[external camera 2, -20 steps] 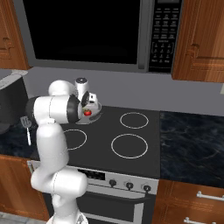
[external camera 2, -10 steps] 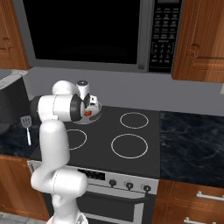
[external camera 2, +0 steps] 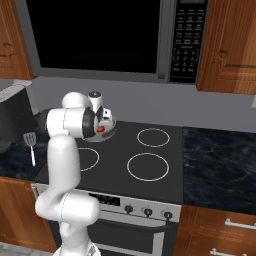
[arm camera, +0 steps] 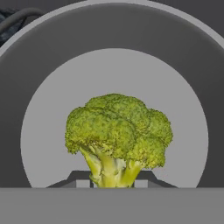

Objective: Put the tomato and broccoli in the pot. Retrieve the spatula and lightly stir the vegetables in the pot.

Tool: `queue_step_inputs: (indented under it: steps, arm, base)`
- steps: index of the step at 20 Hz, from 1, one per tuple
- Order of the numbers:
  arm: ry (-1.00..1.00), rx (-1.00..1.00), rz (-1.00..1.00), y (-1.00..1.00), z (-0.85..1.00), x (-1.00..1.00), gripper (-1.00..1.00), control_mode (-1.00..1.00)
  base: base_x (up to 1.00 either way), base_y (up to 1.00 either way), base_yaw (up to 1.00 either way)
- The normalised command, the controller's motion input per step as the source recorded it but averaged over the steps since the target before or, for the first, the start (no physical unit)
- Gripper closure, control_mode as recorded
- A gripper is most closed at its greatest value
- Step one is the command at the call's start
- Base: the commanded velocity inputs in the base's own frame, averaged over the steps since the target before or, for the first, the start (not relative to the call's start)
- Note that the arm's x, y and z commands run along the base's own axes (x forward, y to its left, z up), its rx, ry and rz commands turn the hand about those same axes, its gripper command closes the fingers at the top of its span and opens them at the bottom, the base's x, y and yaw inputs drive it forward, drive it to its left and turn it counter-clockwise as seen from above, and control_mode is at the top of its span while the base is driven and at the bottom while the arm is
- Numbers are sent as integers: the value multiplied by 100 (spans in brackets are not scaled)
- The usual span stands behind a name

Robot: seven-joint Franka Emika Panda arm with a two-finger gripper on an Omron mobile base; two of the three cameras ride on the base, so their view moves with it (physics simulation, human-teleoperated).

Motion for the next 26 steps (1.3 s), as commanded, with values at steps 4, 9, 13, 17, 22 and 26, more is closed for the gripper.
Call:
queue_step_inputs:
  steps: [4,9,13,17,22,26]
  arm:
    - [0,0,0,0,0,9,100,-100]
    - [0,0,0,0,0,1,-100,-100]
    - [0,0,0,0,0,0,-100,-100]
    - [0,0,0,0,0,0,-100,-100]
    - [0,0,0,0,2,-4,-100,-100]
    - [-9,2,0,0,21,-30,-100,-100]
  base:
    - [0,0,0]
    - [0,0,0]
    - [0,0,0]
    - [0,0,0]
    - [0,0,0]
    - [0,0,0]
